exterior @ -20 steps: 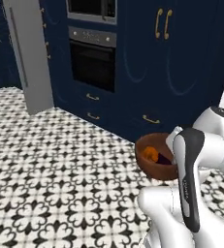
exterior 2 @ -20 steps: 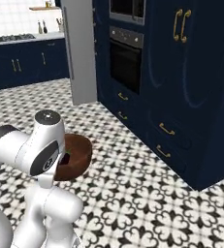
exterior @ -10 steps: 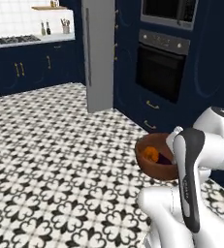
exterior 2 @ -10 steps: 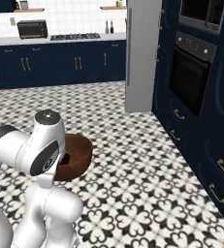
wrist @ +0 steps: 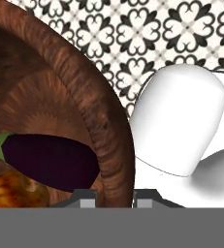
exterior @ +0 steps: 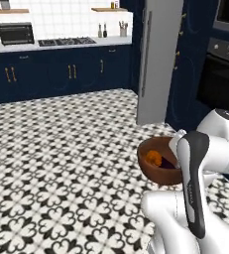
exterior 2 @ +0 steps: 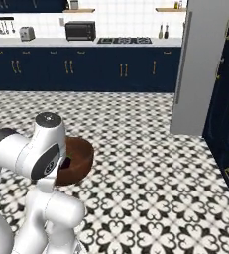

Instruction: Pick the chicken drumstick and eggplant from their plates and place them in the bowl. Then put the bowl in the fridge.

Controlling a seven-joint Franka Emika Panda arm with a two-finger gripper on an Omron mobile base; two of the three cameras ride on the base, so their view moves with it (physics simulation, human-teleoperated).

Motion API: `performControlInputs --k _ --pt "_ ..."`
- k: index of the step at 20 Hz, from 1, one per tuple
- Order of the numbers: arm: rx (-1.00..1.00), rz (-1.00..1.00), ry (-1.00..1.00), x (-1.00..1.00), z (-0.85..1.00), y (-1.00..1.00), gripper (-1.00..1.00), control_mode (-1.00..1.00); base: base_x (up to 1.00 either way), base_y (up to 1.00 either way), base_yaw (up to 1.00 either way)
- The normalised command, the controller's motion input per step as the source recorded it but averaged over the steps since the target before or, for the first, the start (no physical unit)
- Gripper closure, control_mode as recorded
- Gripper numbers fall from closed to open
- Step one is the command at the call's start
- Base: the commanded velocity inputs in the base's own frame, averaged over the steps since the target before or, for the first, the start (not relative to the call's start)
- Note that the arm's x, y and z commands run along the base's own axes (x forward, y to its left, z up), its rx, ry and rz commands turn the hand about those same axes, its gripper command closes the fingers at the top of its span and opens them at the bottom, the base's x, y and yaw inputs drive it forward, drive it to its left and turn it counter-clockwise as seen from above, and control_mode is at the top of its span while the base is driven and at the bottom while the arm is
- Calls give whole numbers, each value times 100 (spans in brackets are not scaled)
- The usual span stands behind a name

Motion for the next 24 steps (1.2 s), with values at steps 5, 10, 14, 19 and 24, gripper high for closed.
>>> performControlInputs --k 5,10,14,19,24 --pt "0 0 0 0 0 0 100 100 100 2 9" --pt "0 0 0 0 0 0 100 100 100 6 4" --pt "0 0 0 0 0 0 100 100 100 5 2" --pt "0 0 0 0 0 0 100 100 100 13 0" --pt "0 0 0 0 0 0 100 100 100 5 0"
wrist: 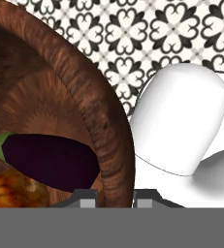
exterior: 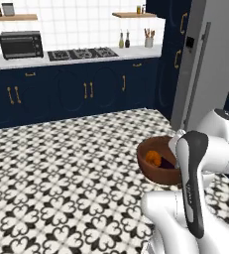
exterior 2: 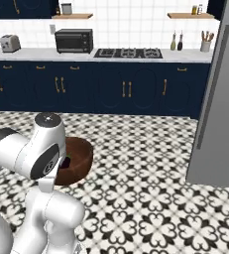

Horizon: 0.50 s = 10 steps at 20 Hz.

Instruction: Pick the chicken drumstick and eggplant from their plates and place them in the bowl. Then put the bowl in the fridge.

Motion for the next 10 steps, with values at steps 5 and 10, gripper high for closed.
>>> performControlInputs --k 5,10 --pt "0 0 0 0 0 0 100 100 100 10 0" --pt "0 0 0 0 0 0 100 100 100 15 0"
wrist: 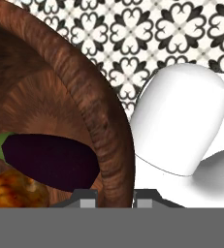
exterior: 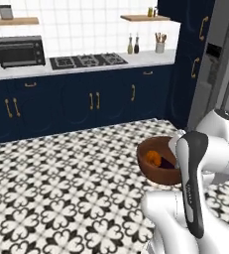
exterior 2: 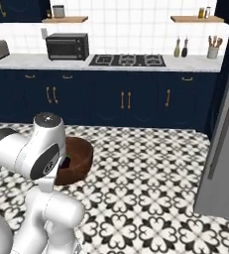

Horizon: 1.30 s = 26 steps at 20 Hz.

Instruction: Pick the chicken drumstick and eggplant from their plates and place them in the bowl. Then put the bowl in the fridge.

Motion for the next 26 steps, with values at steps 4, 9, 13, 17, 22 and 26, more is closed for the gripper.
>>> performControlInputs --k 4,9,13,17,22,26 --pt "0 0 0 0 0 0 100 100 100 38 -9" --pt "0 0 0 0 0 0 100 100 100 48 -17" --pt "0 0 0 0 0 0 100 100 100 65 -36" --pt "0 0 0 0 0 0 100 100 100 71 -44" --pt "0 0 0 0 0 0 100 100 100 80 -59" --pt "0 0 0 0 0 0 100 100 100 72 -68"
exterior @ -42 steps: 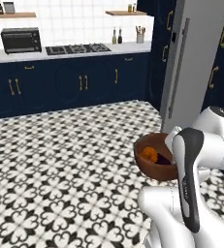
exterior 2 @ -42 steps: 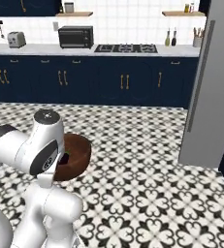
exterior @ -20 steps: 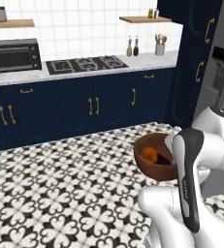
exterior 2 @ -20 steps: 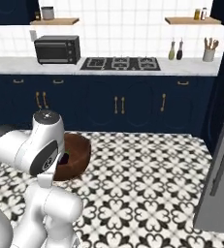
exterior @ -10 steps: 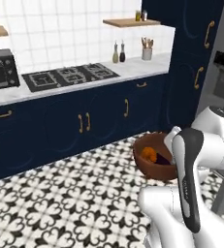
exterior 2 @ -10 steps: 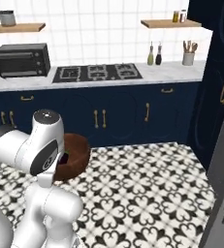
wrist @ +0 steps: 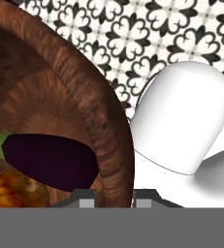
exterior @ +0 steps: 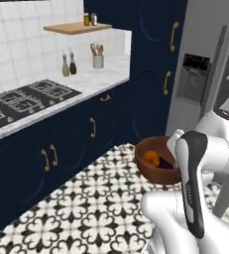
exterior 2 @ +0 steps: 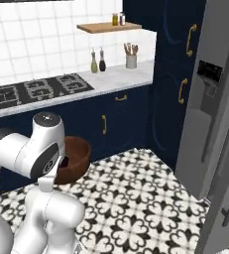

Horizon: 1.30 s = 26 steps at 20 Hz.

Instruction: Pick the chicken drumstick and eggplant from their plates and place them in the bowl. Then put the bowl in the fridge.

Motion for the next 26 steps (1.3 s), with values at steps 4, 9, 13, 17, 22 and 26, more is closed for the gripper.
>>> performControlInputs --k 4,9,13,17,22,26 --pt "0 0 0 0 0 0 100 100 96 65 -74" --pt "0 0 0 0 0 0 100 100 70 40 -79" --pt "0 0 0 0 0 0 100 100 35 0 -81" --pt "0 0 0 0 0 0 100 100 70 4 -71" --pt "0 0 0 0 0 0 100 100 88 56 -27" --pt "0 0 0 0 0 0 100 100 43 76 0"
